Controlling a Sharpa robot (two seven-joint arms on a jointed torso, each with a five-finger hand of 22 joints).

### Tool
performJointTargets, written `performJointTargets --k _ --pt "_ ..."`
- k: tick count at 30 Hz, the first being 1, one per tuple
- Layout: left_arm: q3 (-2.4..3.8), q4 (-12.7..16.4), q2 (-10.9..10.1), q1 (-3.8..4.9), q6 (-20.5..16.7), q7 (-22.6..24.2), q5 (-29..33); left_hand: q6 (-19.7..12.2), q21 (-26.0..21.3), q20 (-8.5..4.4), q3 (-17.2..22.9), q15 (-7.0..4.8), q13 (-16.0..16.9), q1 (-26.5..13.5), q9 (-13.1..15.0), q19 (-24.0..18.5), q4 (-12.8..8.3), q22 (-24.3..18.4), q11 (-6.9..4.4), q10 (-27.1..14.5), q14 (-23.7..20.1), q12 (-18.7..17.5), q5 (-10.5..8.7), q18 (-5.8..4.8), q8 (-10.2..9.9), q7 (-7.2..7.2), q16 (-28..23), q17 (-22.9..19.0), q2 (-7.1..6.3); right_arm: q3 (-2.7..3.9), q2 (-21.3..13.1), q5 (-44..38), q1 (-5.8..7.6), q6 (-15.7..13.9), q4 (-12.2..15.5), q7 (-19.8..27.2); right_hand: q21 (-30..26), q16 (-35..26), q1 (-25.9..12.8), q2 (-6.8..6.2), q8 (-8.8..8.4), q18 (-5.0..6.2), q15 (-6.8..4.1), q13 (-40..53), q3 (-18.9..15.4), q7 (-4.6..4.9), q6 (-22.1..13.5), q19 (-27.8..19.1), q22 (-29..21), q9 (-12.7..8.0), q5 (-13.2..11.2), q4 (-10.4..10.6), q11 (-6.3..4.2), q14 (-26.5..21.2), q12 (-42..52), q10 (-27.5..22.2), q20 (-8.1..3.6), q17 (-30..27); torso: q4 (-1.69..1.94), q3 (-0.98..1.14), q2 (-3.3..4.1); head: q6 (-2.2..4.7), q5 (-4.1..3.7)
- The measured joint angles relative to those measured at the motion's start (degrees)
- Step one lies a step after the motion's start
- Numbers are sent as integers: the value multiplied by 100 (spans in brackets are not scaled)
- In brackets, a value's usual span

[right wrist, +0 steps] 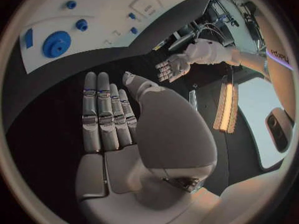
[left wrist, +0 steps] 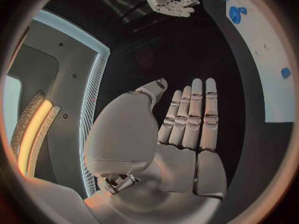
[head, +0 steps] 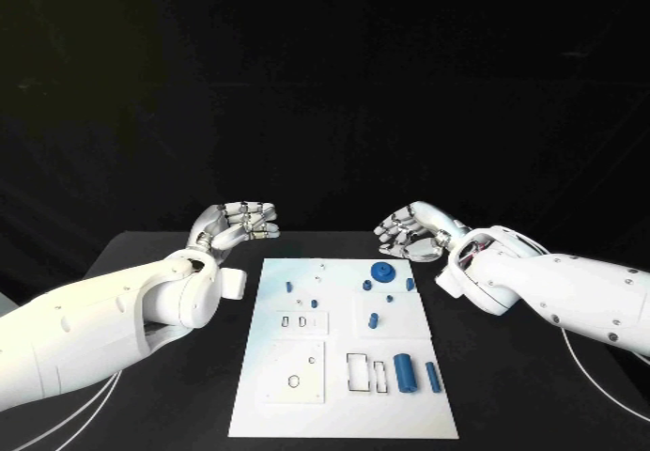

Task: Assemble the parts on the task board

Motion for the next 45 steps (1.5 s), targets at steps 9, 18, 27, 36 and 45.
performJointTargets --k 9,18,27,36,45 --pt "31 682 -391 7 251 -108 -243 133 1308 -335 322 -244 41 -131 143 306 -83 827 -153 481 215 -225 0 -3 61 -92 2039 1671 -274 3 3 -1633 101 329 126 -683 1669 1680 -114 -307 5 0 -320 77 210 -211 330 620 1304 176 0 130 -278 957 0 555 -387 1583 80 -13 181 34 -140" --pt "63 1243 -680 7 444 -255 -400 133 2220 -388 342 -290 164 -221 252 195 -92 1459 -153 481 120 -49 0 -8 61 -93 3096 2215 -364 2 91 -2611 112 674 151 -1158 5499 5864 -268 -510 5 -493 -390 207 187 -337 309 1821 5657 563 0 352 -312 1251 0 238 -438 5511 156 -38 369 54 -255" --pt "97 1500 -792 8 566 -357 -519 133 2355 -367 342 -285 181 -228 270 136 -92 1572 -153 436 97 -18 0 -10 61 -93 3212 2251 -371 -3 182 -3054 75 878 97 -1429 5958 6290 -247 -531 5 -494 -390 235 138 -337 309 1946 6273 655 48 401 -300 1251 0 224 -407 5930 232 -57 511 48 -332" --pt "121 1546 -838 18 614 -406 -580 111 2464 -366 342 -285 202 -228 282 94 -92 1650 -173 416 97 17 0 -14 61 -114 3313 2275 -370 -7 260 -3252 24 1045 7 -1594 6012 6310 -247 -531 5 -580 -390 235 134 -337 309 1946 6327 671 48 405 -299 1251 0 184 -407 5924 288 -63 602 60 -375" --pt "126 1534 -848 27 631 -432 -601 111 2486 -366 342 -285 207 -228 285 94 -92 1661 -173 416 97 46 0 -15 60 -114 3335 2275 -370 -9 334 -3327 -9 1129 -121 -1661 6068 6364 -247 -531 5 -580 -390 247 157 -354 327 1966 6412 704 94 428 -299 1250 0 184 -387 5954 325 -63 651 85 -396"
